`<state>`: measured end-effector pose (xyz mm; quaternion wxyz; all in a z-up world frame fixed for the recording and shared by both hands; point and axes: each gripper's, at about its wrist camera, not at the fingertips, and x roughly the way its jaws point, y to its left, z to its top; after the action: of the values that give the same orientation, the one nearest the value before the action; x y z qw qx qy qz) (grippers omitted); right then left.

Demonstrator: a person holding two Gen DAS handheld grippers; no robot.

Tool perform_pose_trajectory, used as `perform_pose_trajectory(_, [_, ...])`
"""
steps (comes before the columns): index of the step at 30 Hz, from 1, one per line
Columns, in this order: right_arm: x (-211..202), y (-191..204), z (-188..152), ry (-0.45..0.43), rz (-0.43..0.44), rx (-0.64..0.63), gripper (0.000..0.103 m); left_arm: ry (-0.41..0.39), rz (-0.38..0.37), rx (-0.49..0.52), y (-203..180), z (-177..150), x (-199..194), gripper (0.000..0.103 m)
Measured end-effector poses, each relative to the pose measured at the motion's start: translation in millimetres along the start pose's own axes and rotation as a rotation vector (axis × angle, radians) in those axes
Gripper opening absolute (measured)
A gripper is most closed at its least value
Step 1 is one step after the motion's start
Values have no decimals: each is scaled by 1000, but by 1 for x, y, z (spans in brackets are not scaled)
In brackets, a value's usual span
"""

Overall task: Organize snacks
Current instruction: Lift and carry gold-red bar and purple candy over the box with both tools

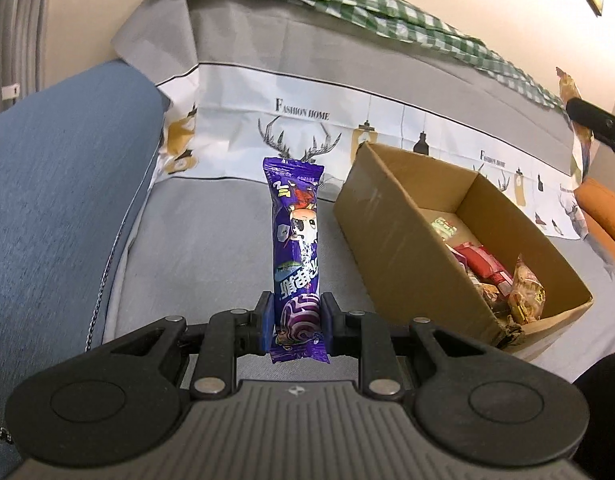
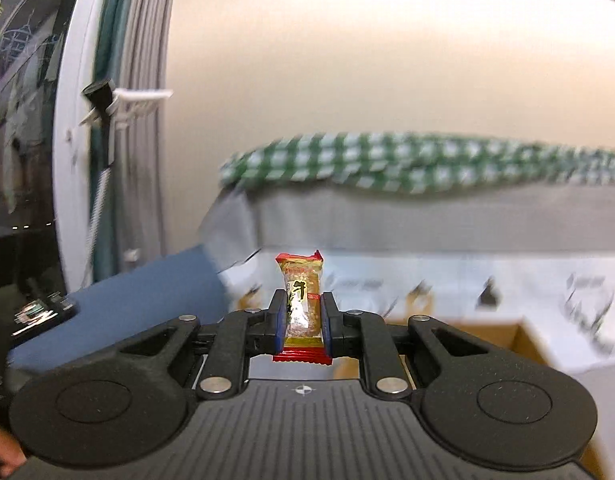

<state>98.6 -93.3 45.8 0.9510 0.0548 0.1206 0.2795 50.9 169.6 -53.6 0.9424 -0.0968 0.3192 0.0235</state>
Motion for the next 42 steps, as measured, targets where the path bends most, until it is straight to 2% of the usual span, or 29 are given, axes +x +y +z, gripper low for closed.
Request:
perform_pose_trajectory(2, [1,-24,6,-22,-40,-13,18,-8,1,14,-5,2,-1,26])
perform_pose_trajectory(5, [4,-59,-4,-18,-116,-4,18,-23,-1,33,-13,6,-3,26])
perform_pose_trajectory(9, [7,-99,-22,57,-182,122,18,-43,-12,68,-32,14,-5,26])
perform_pose_trajectory(11, [4,-110,-20,48,-189,155,18,-64,-24,89,-45,20,-5,26])
perform_pose_trajectory(19, [-6,-127,-22,32,-208,136,18,-132,-40,226,-105,32,12,26])
perform_pose_trajectory(29, [-17,-155,-25,53,-280,180,18,-253,-157,267,-180,94,35,26])
perform_pose_trajectory(32, [-19,-158,-28,66,-305,172,18,-277,-187,273,-196,95,45,26])
perform_pose_trajectory(34, [-18,-158,-29,78,-316,166,18,-276,-205,280,-199,82,51,26])
perform_pose_trajectory(37, [-15,-158,-32,98,-335,152,18,-196,-187,317,-206,67,65,26])
perform_pose_trajectory(40, [-7,-158,-34,122,-346,140,18,-175,-185,351,-215,66,74,26])
perform_pose_trajectory(42, [-3,-157,-35,131,-351,132,18,-177,-192,339,-212,68,77,26])
